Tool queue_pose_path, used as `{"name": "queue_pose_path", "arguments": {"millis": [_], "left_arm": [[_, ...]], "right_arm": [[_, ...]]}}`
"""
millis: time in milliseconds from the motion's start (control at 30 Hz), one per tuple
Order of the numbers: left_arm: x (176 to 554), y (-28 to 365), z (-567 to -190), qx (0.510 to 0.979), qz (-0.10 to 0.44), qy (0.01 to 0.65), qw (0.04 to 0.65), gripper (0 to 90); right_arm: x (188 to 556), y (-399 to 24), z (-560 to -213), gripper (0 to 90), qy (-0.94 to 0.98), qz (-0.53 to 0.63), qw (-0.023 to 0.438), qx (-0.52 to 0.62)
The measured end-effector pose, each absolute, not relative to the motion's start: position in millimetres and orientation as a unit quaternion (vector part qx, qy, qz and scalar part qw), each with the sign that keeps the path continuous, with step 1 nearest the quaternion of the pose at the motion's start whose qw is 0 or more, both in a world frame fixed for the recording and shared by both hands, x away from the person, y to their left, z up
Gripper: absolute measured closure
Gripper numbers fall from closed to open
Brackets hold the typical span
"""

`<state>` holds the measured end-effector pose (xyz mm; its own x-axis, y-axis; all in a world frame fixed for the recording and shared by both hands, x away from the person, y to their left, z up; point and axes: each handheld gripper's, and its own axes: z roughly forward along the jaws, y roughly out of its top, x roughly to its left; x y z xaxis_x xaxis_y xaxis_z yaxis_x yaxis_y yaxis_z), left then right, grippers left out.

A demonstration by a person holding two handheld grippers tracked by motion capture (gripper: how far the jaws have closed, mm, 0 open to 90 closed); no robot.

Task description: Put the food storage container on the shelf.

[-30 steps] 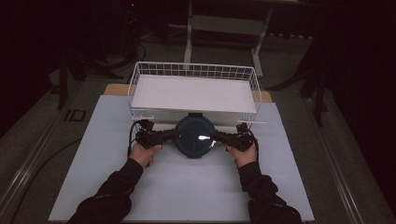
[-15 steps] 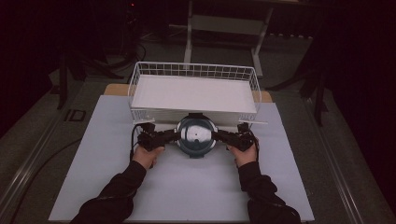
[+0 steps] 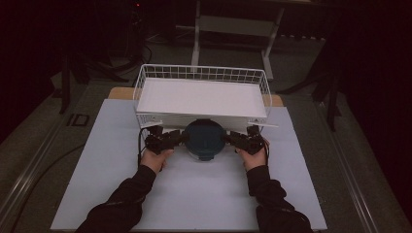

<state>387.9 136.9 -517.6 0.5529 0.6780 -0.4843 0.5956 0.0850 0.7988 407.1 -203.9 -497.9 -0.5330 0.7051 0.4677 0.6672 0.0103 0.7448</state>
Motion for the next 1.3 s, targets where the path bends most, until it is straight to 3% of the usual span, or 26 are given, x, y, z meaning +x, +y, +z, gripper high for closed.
{"name": "queue_pose_path", "arguments": {"millis": [667, 800, 967, 1100, 1133, 1233, 1267, 1300], "left_arm": [[386, 137, -508, 0.682, 0.058, 0.477, 0.551, 43.3], [378, 139, -504, 0.685, 0.048, 0.458, 0.565, 34.9], [367, 142, -500, 0.704, 0.034, 0.428, 0.566, 20.4], [352, 145, -495, 0.708, 0.021, 0.406, 0.578, 1.7], [345, 145, -492, 0.712, 0.007, 0.395, 0.580, 0.0], [336, 146, -488, 0.718, 0.020, 0.384, 0.581, 0.0], [327, 146, -485, 0.725, 0.029, 0.375, 0.577, 0.0], [327, 146, -485, 0.725, 0.029, 0.375, 0.577, 0.0]], "right_arm": [[384, -211, -484, 32.7, 0.715, 0.525, 0.031, 0.460], [374, -209, -478, 33.3, 0.718, 0.531, 0.029, 0.449], [361, -204, -473, 38.2, 0.728, 0.532, 0.022, 0.431], [346, -195, -473, 46.3, 0.740, 0.527, 0.009, 0.417], [339, -191, -474, 52.3, 0.746, 0.524, 0.003, 0.411], [334, -187, -476, 58.1, 0.753, 0.521, -0.006, 0.402], [328, -183, -479, 66.2, 0.761, 0.516, -0.015, 0.393], [328, -183, -479, 66.2, 0.761, 0.516, -0.015, 0.393]]}}
